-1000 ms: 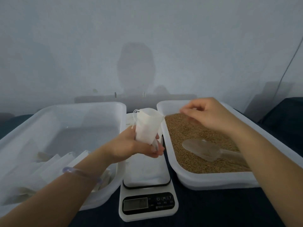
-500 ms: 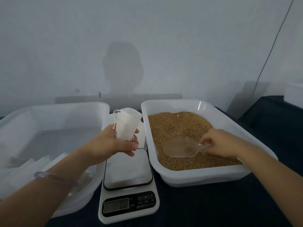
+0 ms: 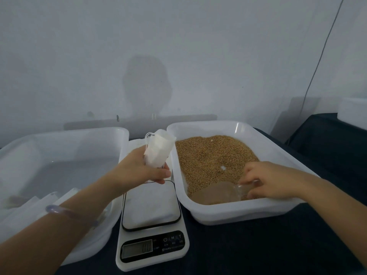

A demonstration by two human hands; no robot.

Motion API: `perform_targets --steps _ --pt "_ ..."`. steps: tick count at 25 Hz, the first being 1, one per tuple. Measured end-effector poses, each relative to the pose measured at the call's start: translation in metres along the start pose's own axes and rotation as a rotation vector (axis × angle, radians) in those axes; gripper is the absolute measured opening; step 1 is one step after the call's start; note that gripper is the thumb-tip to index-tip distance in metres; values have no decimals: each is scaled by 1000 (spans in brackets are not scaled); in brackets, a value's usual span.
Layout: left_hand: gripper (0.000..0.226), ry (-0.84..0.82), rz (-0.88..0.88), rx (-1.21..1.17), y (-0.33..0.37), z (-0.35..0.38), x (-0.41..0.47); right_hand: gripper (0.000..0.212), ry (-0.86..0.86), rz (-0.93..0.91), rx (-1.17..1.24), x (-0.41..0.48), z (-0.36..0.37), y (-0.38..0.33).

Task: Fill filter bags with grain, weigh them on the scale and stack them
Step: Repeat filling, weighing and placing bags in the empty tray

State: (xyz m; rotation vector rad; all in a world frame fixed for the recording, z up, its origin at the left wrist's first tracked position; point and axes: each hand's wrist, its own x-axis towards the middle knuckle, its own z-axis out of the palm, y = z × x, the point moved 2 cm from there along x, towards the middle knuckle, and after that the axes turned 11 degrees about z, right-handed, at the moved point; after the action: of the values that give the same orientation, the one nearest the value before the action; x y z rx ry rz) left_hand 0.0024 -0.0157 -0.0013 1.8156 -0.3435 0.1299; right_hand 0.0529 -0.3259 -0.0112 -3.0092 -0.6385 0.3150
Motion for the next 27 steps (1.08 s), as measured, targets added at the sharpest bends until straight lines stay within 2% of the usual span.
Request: perform_targets --steps 2,6,12,16,18,22,27 --pt "31 54 38 98 6 13 4 36 -54 -23 5 -1 -3 -1" --pt "34 165 106 319 7 45 12 22 -91 12 209 -17 -17 14" --pt "26 199 96 478 -8 72 34 25 101 112 360 -40 -53 52" --pt "27 156 114 615 -18 83 37 31 256 63 435 -48 -82 52" --pt "28 158 131 629 -19 83 37 30 350 50 360 -47 -91 47" --pt "26 156 129 628 -18 82 35 27 566 71 14 -41 -105 34" --pt "27 169 126 639 -17 83 34 35 686 50 -204 -35 -117 9"
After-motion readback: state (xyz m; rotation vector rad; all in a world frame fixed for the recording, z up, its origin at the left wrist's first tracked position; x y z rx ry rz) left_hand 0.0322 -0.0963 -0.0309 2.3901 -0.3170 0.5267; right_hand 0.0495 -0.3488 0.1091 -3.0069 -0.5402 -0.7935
